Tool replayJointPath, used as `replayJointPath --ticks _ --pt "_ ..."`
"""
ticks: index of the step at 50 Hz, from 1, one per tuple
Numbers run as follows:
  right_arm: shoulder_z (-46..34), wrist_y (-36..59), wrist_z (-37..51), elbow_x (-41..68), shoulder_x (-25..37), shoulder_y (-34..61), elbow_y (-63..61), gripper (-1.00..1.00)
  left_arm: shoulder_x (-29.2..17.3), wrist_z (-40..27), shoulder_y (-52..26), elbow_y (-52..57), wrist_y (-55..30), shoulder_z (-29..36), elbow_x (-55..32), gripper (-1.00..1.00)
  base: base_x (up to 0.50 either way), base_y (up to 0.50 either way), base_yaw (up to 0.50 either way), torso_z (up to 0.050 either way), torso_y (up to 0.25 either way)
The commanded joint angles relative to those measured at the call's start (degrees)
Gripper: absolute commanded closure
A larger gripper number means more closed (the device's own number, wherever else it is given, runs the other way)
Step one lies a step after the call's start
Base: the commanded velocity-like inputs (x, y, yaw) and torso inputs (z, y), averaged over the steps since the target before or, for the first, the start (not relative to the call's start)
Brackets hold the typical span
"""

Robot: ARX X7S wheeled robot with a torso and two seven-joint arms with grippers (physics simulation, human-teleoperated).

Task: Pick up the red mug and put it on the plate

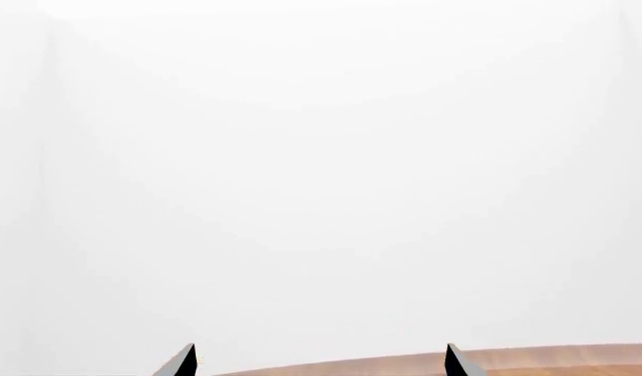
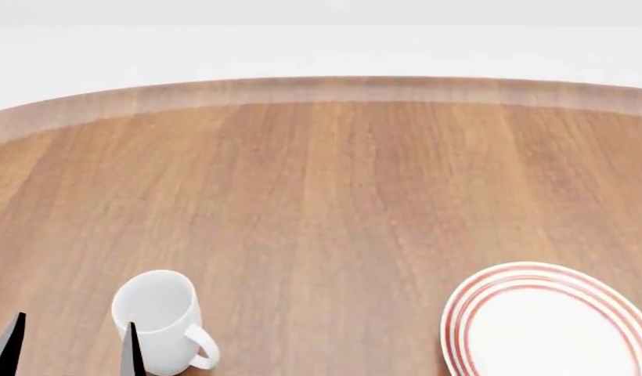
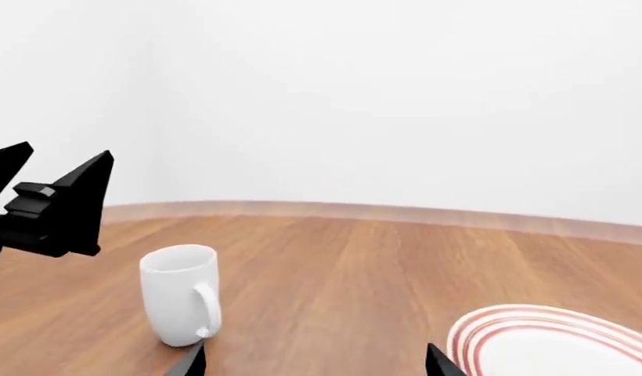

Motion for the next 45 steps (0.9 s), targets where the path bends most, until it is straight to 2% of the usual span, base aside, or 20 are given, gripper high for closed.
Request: replayJointPath --ticks 1,45 --pt "-0.2 -5.3 -0.1 -1.5 -0.3 -1.6 4.6 -1.0 -0.1 -0.2 0.0 0.1 -0.1 0.2 -0.1 -1.0 0.0 0.0 0.0 0.0 0.0" --pt "-4.3 -12.3 -2.6 0.4 -2.7 1.2 18.7 -1.0 -0.5 -1.0 -0.2 -0.1 0.1 0.9 0.0 -1.0 0.0 0.0 0.0 0.0 0.0"
